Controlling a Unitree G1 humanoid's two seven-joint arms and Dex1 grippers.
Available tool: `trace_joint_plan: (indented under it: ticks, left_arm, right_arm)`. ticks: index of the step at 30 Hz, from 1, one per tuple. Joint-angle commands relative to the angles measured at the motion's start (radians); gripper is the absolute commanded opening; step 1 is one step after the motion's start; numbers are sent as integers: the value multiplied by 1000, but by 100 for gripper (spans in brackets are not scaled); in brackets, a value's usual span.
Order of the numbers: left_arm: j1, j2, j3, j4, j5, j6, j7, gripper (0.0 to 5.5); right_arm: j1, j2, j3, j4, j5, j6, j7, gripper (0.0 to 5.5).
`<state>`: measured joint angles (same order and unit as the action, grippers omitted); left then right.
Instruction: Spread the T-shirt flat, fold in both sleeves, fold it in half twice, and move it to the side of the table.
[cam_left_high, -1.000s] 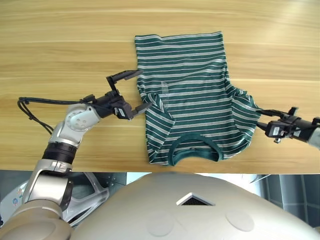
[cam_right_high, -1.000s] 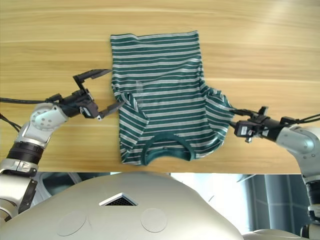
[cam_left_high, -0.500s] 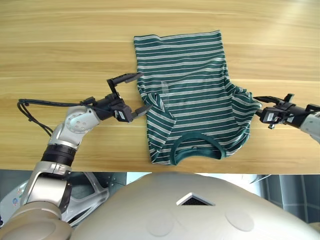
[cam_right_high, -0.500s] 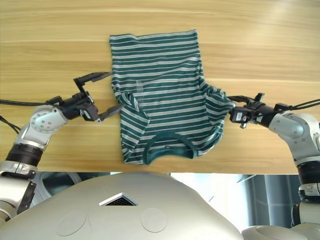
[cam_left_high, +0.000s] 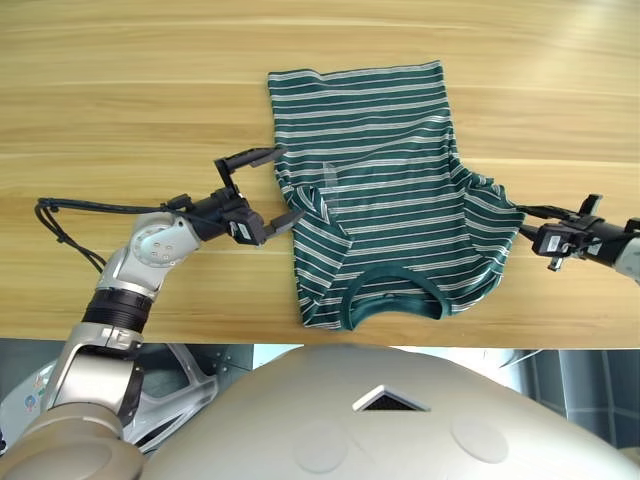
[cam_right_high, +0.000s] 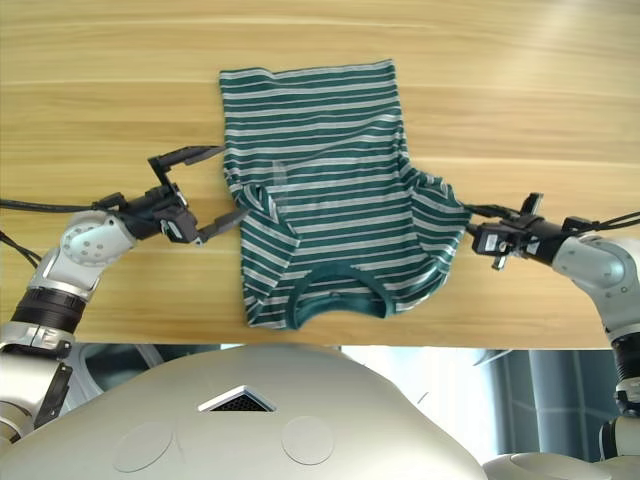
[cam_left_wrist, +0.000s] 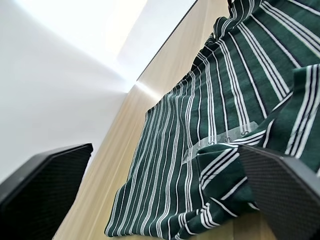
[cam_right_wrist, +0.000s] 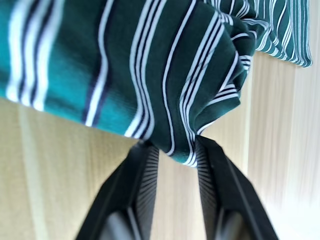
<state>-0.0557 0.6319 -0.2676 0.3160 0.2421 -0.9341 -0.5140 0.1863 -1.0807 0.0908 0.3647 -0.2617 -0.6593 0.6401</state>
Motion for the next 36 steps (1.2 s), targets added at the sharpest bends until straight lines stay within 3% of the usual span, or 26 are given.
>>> trace_joint_plan:
  ticks: [1,4,9,15,22,36]
  left_arm:
    - [4,8,-4,-5,11,1,-1,540]
    - [4,7,-5,-5,11,1,-1,540]
    - [-3,2,-7,4,13,-1,1,540]
    - [-15,-12,-10,31,29,-10,12,540]
    - [-29,-27,-16,47,46,-13,16,540]
    - [-45,-46,-30,65,70,-8,30,540]
  right_arm:
    - [23,0,41,42,-46,17,28,66]
    - [17,3,42,46,-44,9,20,3]
    - [16,-5,29,36,-24,0,14,3]
    - [58,-55,-110,-104,112,-46,14,3]
    - [33,-52,-157,-207,124,-14,35,3]
    - [-66,-3,-49,-388,81,16,109,3]
